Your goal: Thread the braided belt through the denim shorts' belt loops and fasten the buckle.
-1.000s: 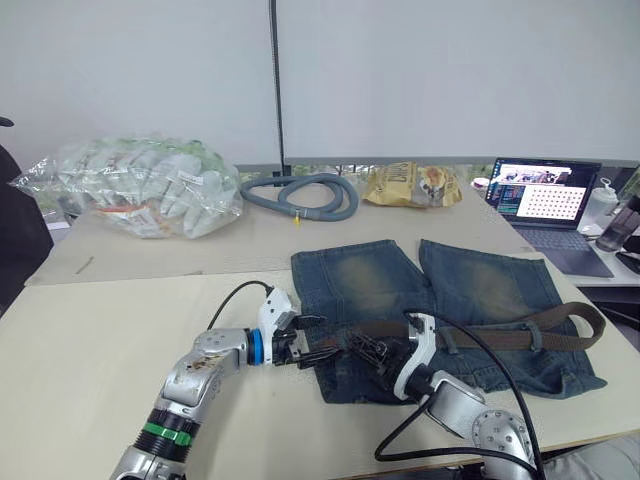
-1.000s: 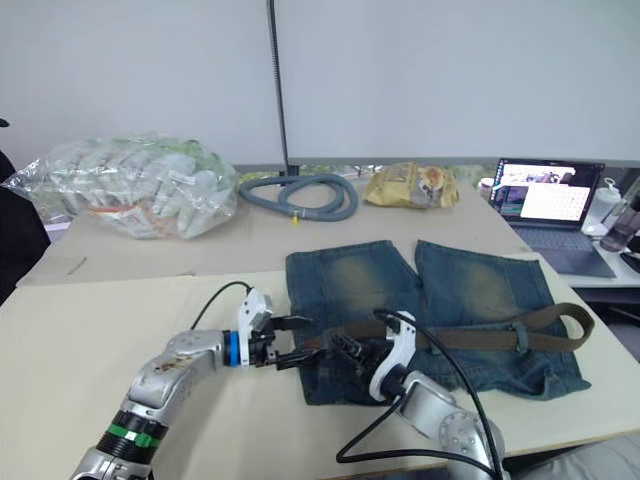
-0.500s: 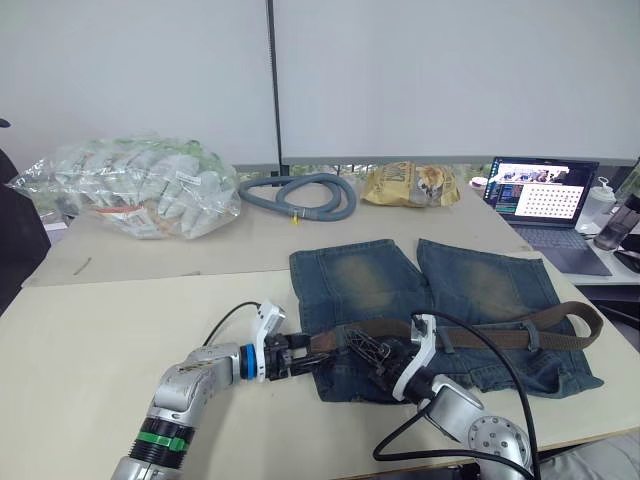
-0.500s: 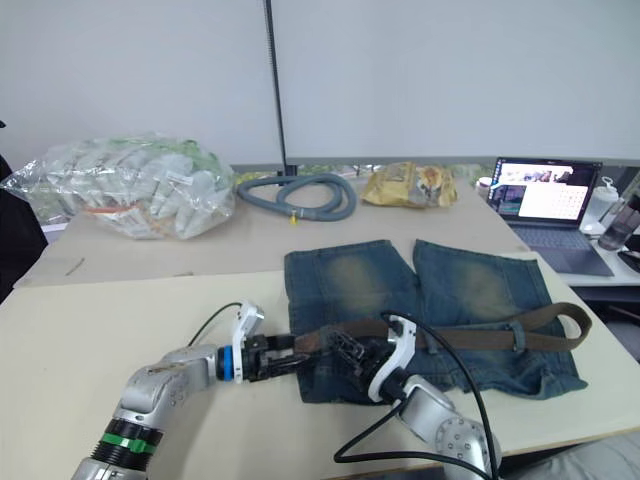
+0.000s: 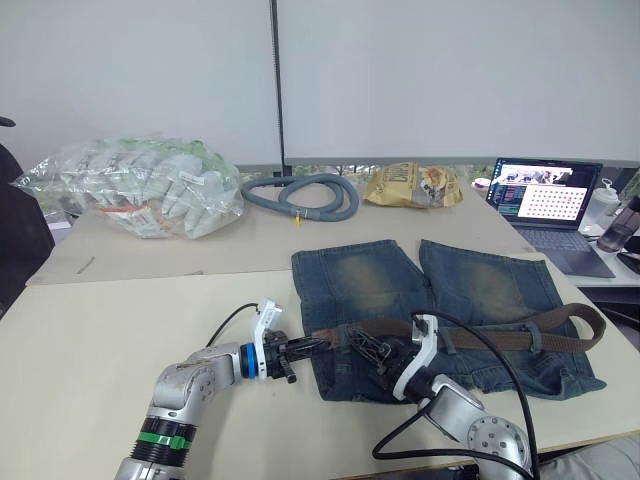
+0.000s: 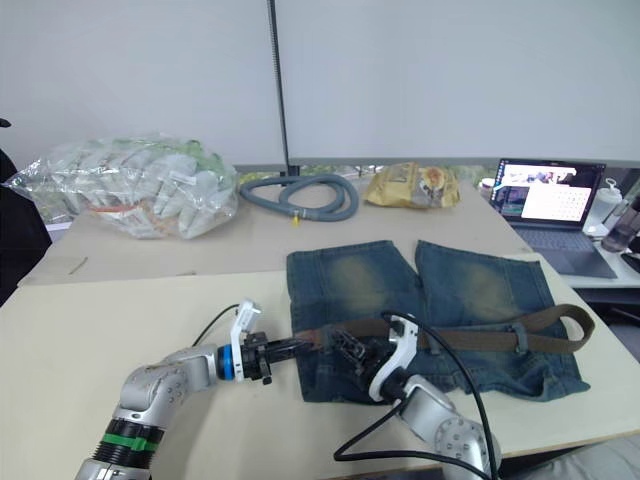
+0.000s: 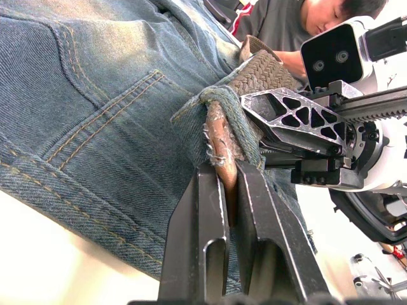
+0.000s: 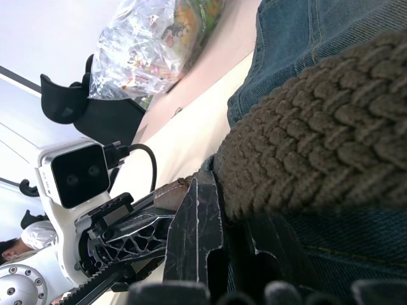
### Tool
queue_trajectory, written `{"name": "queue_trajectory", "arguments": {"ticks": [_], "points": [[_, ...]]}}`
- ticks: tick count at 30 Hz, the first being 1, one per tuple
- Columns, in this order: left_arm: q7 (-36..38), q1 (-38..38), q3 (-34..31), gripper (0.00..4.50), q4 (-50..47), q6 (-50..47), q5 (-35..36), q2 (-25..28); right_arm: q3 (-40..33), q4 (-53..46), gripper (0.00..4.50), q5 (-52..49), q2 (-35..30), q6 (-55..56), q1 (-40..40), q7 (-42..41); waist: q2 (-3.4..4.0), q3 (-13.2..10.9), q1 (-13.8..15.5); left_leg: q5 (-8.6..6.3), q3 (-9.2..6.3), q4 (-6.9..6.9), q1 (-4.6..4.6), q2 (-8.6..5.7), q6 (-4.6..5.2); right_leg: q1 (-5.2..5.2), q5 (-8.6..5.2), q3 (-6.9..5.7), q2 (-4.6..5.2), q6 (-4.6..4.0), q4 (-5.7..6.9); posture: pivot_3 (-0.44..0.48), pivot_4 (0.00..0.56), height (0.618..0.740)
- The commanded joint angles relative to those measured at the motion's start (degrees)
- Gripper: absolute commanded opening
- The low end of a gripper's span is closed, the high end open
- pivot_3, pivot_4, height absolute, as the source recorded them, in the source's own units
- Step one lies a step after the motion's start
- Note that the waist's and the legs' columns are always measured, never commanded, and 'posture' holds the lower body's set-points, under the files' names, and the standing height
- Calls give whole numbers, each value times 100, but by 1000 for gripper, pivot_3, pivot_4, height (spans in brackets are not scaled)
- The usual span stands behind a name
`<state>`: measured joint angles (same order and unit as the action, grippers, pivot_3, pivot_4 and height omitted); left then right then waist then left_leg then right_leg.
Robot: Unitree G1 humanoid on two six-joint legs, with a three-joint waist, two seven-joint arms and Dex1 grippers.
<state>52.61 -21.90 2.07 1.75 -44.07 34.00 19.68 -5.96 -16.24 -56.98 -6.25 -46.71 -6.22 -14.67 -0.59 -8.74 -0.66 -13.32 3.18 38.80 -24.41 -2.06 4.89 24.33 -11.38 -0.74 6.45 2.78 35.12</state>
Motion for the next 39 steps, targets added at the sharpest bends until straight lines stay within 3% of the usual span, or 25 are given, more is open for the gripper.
{"name": "queue_trajectory", "arguments": {"ticks": [1, 2, 5, 8, 12, 20, 26, 33, 39], "points": [[-77, -92, -59, 24, -175, 47, 41, 8, 29, -126, 0, 66, -115, 76, 25, -192, 0, 0, 2, 0, 0, 0, 0, 0, 0, 0, 0, 0, 0, 0, 0, 0, 150, 740], [-96, -84, -55, 0, -170, 82, 0, 32, -32, -198, 785, 11, -204, 77, 42, -291, 0, 0, 4, 0, 0, 0, 0, 0, 0, 0, 0, 0, 1, 0, -1, 0, 150, 740], [-91, -61, 11, 0, -65, 349, -327, 292, 35, -672, 1726, 306, -931, 216, 203, -876, 0, 0, 18, -1, 0, 0, -1, -3, 0, 0, 0, -1, 2, 0, -2, 0, 150, 740], [-86, -120, 380, 0, 245, 1303, -1279, 819, -7, -1215, 2759, 354, -1711, 270, 418, -1546, 0, 0, 27, -1, 1, 0, -2, -3, 1, 0, 0, -1, 3, 0, -5, 0, 150, 740], [-146, -436, 332, 0, 794, 2078, -1866, 1276, -558, -1464, 4051, 619, -2533, 712, 645, -2106, -1, 0, 62, -1, 3, -3, 0, 5, 0, 0, -2, 2, 6, -6, -8, 0, 150, 740], [-457, -874, 251, 0, 1821, 2740, -2843, 2293, -2120, -188, 4051, 1605, -3857, 1667, 1262, -2981, -4, -2, 144, -5, 3, -3, -2, 3, 3, -4, -1, 6, 26, -4, -16, 0, 150, 740], [-864, -979, 259, 0, 2527, 3121, -3474, 2827, -2893, 1422, 4051, 2114, -4625, 2073, 1083, -3384, -3, -2, 128, -7, 4, -7, 1, 2, 0, -2, -1, 11, 33, -5, -14, 0, 150, 740], [-1454, -1050, 109, 0, 2922, 2792, -3769, 2920, -2621, 2847, 4283, 2474, -5361, 1987, 599, -4062, -1, -1, 108, -7, 9, -18, 9, 3, -1, -2, -1, 6, 44, -6, -14, 0, 150, 740], [-1650, -924, 120, 0, 2849, 2469, -3947, 2912, -1873, 3745, 4283, 2608, -5376, 1457, -462, -4298, 2, 1, 39, -7, 19, -20, 12, 3, -1, 0, 0, 2, 55, -6, -9, 0, 150, 740]]}}
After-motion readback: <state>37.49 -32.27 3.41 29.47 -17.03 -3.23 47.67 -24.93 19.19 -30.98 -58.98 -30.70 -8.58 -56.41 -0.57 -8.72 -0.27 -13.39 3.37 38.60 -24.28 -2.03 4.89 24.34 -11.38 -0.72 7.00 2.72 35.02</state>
